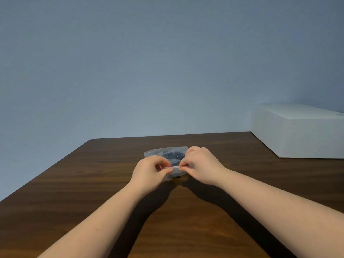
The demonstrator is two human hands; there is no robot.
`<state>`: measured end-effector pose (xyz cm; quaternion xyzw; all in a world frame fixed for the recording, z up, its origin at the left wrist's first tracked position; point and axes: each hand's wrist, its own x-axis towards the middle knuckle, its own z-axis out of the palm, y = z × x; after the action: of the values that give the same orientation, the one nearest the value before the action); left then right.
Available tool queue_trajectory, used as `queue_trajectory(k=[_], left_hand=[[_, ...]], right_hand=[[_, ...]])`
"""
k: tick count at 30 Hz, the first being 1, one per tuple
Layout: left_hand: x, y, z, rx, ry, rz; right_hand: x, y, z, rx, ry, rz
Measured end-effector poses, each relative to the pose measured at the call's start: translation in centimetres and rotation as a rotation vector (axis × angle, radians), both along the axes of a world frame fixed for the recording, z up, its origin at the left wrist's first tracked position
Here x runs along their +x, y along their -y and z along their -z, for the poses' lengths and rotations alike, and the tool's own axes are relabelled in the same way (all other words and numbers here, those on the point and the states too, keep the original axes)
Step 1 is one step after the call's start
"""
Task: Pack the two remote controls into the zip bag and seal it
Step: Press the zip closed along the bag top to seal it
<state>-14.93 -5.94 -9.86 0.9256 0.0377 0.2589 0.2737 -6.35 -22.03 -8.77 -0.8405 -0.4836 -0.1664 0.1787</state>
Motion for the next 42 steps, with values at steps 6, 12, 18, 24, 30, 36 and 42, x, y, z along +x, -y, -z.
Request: queue_trajectory(k=[6,12,18,24,30,36,42], left_hand=[[0.3,0.0,0.0,0.001,-0.001,0.031],[0.5,0.3,-0.1,0.035,0.021,0.022],[0.7,0.3,-0.1,0.063,0.036,0.014],[0.9,0.4,0.3,0.168,0.034,-0.017],[0.8,0.5,0.5,0.201,0.033,-0.034],[0.3,0.5,0.5,0.193,0.027,-0.048],[-0.3,0.4,0.5,0.219,0.009,-0.036]], right_hand=[[0.2,-0.1,0.0,0.090,-0.139,0.025],[0.3,-0.3,0.0,0.098,-0.160,0.035],[0.2,-0.3,0.1,0.122,-0.150,0.039],[0.4,0.1,0.7,-0.029,0.064,-0.014],[0.3,1.9,1.4,-0.103,0.325,-0.012],[0.2,3.8,1.8,-0.136,0.405,0.064],[0.6,6.0,2.2,-0.172,0.436,0.108]])
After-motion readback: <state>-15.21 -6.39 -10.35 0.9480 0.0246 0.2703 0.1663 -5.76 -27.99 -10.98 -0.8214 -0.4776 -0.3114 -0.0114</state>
